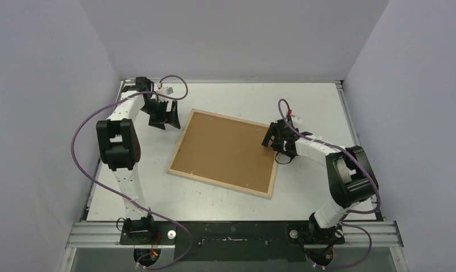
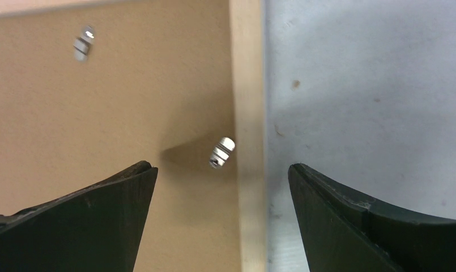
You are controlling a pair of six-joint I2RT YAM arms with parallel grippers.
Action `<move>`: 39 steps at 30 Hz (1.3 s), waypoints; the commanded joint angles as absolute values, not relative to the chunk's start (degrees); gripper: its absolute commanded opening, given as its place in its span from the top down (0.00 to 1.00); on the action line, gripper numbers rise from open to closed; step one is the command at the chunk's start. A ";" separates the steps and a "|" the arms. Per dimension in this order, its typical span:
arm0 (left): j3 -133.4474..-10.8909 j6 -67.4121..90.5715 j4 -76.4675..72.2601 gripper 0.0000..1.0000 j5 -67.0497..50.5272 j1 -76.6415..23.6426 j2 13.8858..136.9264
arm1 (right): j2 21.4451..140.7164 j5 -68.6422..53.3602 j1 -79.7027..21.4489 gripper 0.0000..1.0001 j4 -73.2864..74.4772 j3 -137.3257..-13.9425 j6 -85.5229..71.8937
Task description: Put the photo into the frame
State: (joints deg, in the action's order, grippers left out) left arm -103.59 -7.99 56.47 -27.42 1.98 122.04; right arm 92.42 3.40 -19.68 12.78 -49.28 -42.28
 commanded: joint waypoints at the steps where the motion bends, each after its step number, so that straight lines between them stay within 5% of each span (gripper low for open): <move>1: -100.84 -11.29 53.65 0.22 -26.15 3.04 122.41 | 95.06 0.44 -19.09 0.10 7.96 -54.28 -41.82; 16: -86.62 -17.98 52.99 0.69 -29.82 -1.71 119.25 | 105.88 -3.14 -18.72 0.10 6.06 -68.11 -40.49; 39: -82.21 -32.14 63.54 0.72 -38.88 -13.09 115.64 | 137.29 -12.65 -24.35 0.10 14.40 -113.10 -36.42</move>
